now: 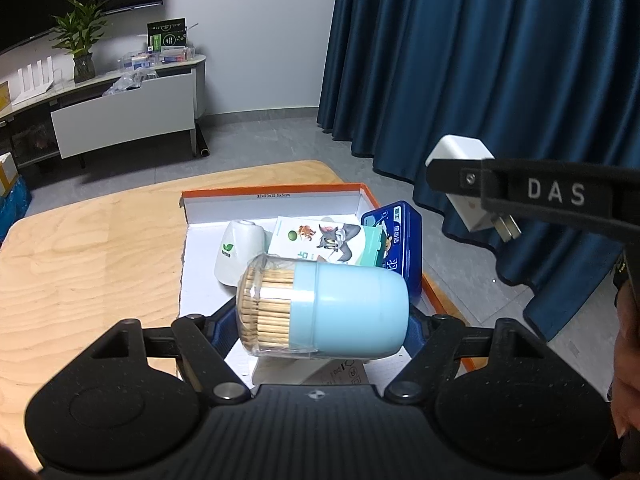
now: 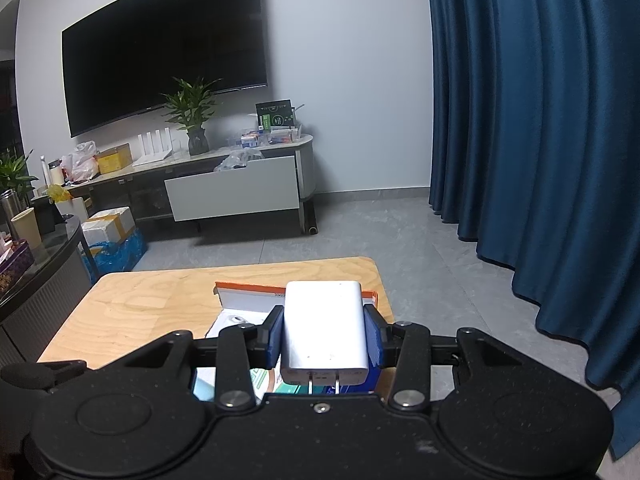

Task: Organize rigid objects
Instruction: 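Lower the toothpick jar and white charger into the box and open both tools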

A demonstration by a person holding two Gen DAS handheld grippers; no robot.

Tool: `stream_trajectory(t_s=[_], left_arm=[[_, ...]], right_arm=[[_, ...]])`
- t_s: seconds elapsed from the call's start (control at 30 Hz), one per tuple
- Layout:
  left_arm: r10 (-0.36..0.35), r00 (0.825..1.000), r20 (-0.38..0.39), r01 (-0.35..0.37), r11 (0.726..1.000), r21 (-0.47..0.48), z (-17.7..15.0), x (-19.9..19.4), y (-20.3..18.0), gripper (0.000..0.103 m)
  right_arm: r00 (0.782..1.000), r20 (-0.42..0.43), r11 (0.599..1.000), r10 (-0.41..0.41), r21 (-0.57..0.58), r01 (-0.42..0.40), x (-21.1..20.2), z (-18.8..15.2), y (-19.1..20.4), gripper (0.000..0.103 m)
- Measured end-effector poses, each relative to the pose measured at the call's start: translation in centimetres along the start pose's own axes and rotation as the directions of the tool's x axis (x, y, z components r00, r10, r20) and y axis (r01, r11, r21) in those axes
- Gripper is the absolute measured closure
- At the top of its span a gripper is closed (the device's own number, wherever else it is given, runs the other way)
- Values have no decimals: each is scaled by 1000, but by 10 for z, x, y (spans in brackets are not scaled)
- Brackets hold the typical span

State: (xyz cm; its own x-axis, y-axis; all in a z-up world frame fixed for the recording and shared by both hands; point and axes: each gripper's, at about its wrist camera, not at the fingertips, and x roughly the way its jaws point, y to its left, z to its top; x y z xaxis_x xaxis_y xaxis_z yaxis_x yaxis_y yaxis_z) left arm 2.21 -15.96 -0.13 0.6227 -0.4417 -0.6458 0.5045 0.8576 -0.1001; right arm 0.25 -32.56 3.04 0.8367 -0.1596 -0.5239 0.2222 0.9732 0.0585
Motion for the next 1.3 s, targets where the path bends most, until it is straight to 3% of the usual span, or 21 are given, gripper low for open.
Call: stream_trajectory(t_s=[0.73,1.1,1.3], left_arm=[[-8,1000,-21,8,1000,-12,1,15,-1,25],[1,999,-34,-2,1000,-24,0,21,3,25],[1,999,-38,-2,1000,-24,1,23,4,25]], right_arm=[[997,-71,1000,15,-5,-15,34,9,-5,53],[992,-124,1000,15,-20,-18,74,18,-5,53],[998,-63,1000,17,9,-17,66,22,-15,49]])
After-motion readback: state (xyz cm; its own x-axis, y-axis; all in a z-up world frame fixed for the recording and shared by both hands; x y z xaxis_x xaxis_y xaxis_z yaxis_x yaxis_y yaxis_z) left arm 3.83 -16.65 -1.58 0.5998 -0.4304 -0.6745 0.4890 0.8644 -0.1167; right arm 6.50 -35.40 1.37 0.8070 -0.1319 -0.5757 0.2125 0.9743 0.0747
